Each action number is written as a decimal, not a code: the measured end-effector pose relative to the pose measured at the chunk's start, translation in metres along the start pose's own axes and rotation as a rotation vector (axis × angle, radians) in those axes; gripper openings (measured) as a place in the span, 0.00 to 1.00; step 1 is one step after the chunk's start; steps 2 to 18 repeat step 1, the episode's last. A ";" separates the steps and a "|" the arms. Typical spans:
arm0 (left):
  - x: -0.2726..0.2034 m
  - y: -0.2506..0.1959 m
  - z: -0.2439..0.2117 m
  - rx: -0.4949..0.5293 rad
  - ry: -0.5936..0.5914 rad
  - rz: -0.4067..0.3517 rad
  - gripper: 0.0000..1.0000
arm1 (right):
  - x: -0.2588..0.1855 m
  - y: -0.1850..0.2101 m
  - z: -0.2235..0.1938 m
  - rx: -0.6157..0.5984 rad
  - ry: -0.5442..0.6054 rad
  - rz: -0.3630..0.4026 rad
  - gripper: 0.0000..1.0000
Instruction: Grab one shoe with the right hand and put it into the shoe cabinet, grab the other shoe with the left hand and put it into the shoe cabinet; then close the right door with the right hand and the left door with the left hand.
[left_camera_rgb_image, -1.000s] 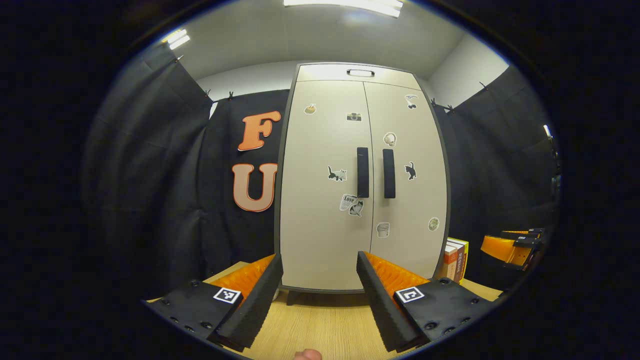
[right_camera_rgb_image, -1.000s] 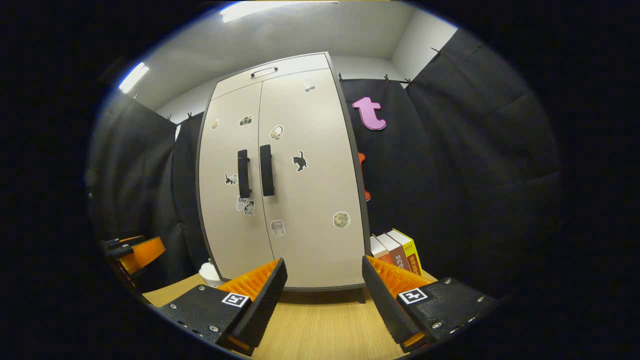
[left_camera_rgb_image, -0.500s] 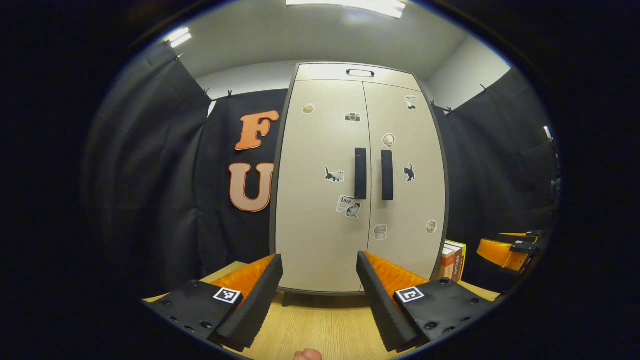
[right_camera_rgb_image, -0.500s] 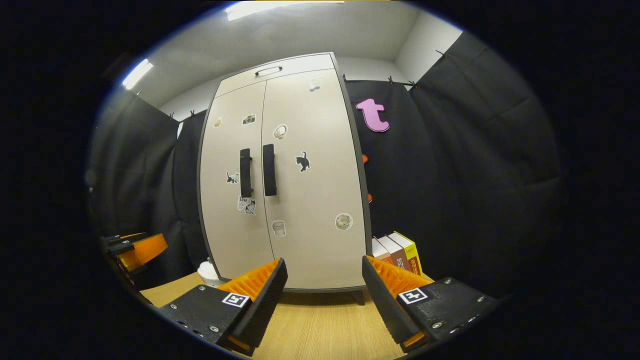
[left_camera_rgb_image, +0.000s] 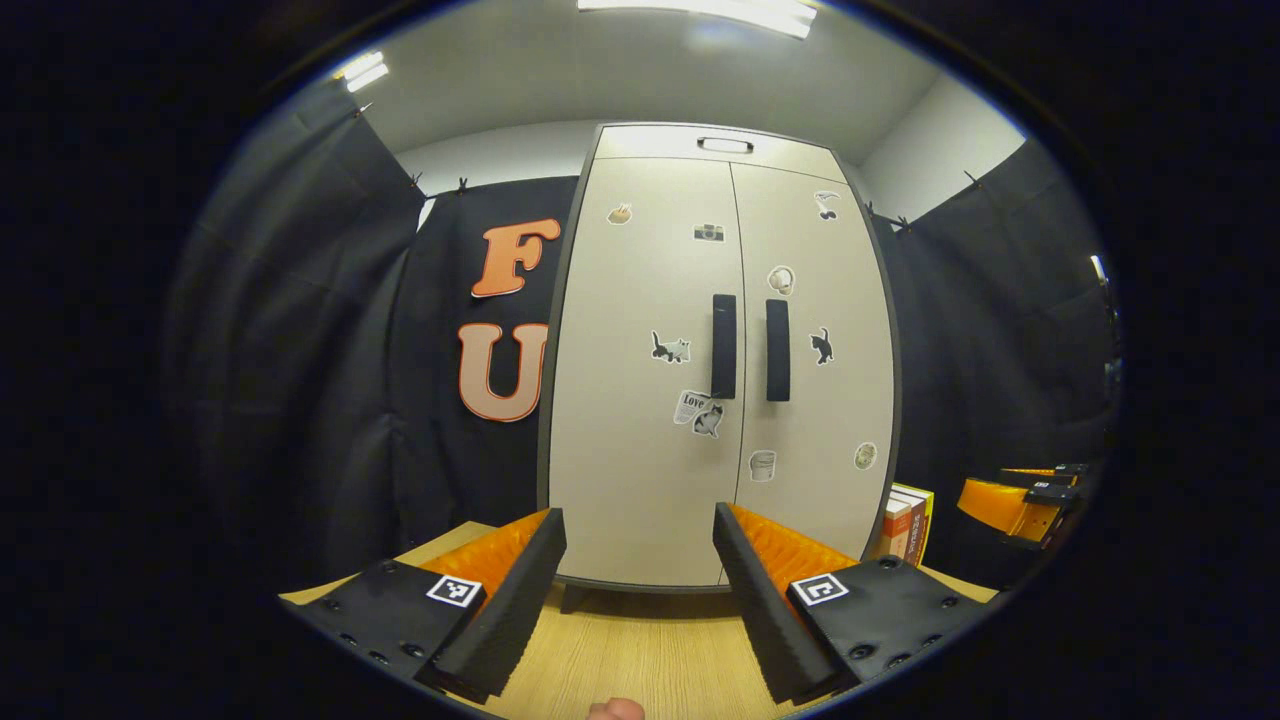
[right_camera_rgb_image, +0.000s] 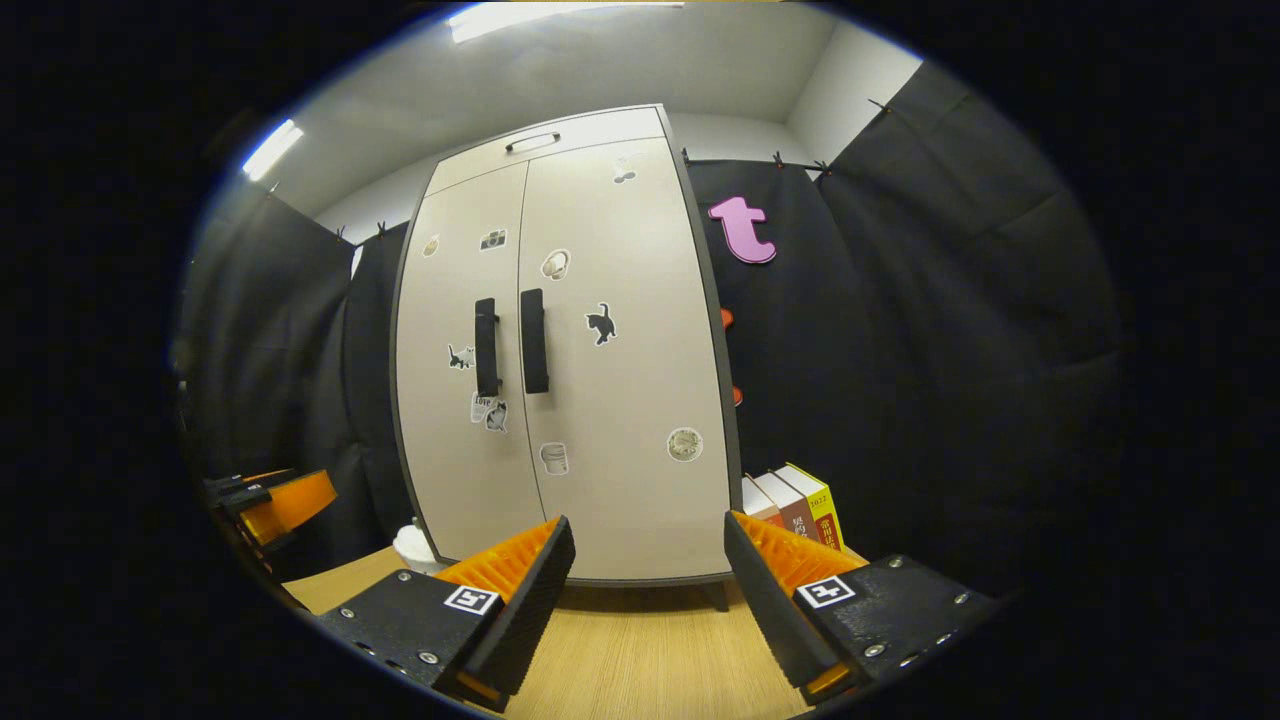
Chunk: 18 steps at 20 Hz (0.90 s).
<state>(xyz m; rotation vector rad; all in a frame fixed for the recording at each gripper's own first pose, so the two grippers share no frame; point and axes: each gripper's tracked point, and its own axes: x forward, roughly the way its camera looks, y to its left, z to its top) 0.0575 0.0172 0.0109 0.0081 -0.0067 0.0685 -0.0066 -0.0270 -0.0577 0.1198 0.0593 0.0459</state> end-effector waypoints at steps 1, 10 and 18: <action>0.000 0.000 0.000 -0.009 0.003 -0.002 0.96 | 0.000 -0.001 0.000 0.001 -0.001 -0.001 0.93; 0.000 0.000 0.000 -0.009 0.003 -0.002 0.96 | 0.000 -0.001 0.000 0.001 -0.001 -0.001 0.93; 0.000 0.000 0.000 -0.009 0.003 -0.002 0.96 | 0.000 -0.001 0.000 0.001 -0.001 -0.001 0.93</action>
